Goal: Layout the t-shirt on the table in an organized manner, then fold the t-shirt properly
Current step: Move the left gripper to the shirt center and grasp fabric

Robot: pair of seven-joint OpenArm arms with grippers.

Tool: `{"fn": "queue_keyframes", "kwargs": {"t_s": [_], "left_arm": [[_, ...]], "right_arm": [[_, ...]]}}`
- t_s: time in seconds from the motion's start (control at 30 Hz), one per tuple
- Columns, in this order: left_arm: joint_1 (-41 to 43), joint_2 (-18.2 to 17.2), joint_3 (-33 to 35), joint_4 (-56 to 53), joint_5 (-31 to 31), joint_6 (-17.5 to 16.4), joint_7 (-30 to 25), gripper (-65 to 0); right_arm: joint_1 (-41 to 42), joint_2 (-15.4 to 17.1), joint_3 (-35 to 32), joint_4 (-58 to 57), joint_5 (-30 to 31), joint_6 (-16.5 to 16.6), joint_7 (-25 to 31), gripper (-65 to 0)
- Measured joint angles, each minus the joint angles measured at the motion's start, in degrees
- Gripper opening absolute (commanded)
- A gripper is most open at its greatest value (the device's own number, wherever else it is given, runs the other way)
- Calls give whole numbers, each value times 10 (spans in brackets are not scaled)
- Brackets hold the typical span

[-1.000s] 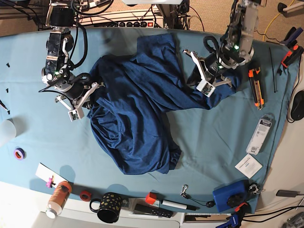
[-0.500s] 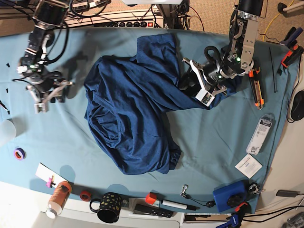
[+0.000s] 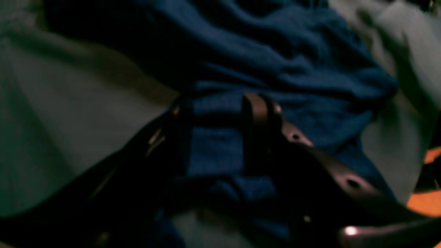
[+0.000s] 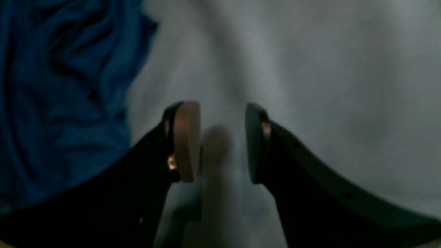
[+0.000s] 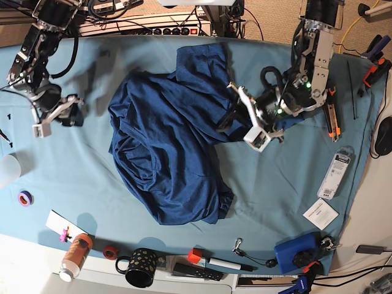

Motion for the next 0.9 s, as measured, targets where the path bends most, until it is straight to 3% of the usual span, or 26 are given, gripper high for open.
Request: {"fn": "queue_keyframes", "kwargs": {"t_s": [0.37, 0.57, 0.7, 0.9], "left_arm": [[-148, 1, 14, -47, -2, 2, 18, -409], [-220, 4, 122, -152, -2, 8, 28, -409], [-278, 31, 174, -236, 18, 9, 27, -409], [-342, 96, 183, -339, 26, 0, 25, -409]], "right_arm": [[-43, -38, 1, 0, 73, 0, -18, -427], [-45, -48, 2, 1, 102, 2, -39, -427], [-45, -53, 2, 1, 107, 2, -44, -427], [-49, -53, 2, 1, 113, 2, -43, -427]]}}
